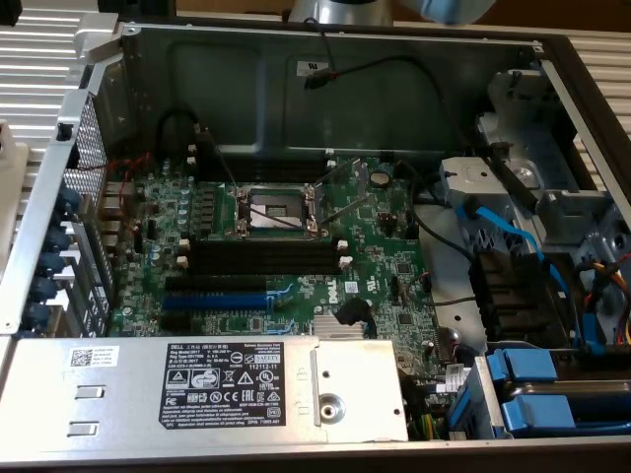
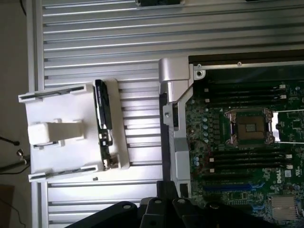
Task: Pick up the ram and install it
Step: 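Reach for the ram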
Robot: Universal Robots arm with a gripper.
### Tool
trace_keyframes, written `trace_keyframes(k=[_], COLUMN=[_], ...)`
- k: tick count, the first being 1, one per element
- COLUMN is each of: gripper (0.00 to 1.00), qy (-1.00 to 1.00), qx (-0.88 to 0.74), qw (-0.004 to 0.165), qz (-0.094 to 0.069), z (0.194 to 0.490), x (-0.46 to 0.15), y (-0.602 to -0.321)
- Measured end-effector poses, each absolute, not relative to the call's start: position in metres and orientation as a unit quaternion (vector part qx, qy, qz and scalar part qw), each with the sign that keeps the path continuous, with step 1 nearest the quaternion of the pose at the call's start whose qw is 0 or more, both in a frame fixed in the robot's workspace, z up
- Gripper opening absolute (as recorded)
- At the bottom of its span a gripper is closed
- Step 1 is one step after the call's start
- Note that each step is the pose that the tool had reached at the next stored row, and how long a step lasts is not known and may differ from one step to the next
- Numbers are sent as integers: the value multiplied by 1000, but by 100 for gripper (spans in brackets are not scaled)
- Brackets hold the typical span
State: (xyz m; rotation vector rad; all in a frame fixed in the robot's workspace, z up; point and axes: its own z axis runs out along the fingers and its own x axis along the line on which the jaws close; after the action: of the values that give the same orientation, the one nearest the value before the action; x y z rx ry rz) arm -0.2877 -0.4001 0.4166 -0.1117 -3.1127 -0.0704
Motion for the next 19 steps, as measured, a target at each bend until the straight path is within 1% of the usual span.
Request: trace_keyframes(k=[19], gripper=[11], qy=[-999], qx=[-36], qw=[13], qz=[-22], z=[416], x=[-374], y=[-400])
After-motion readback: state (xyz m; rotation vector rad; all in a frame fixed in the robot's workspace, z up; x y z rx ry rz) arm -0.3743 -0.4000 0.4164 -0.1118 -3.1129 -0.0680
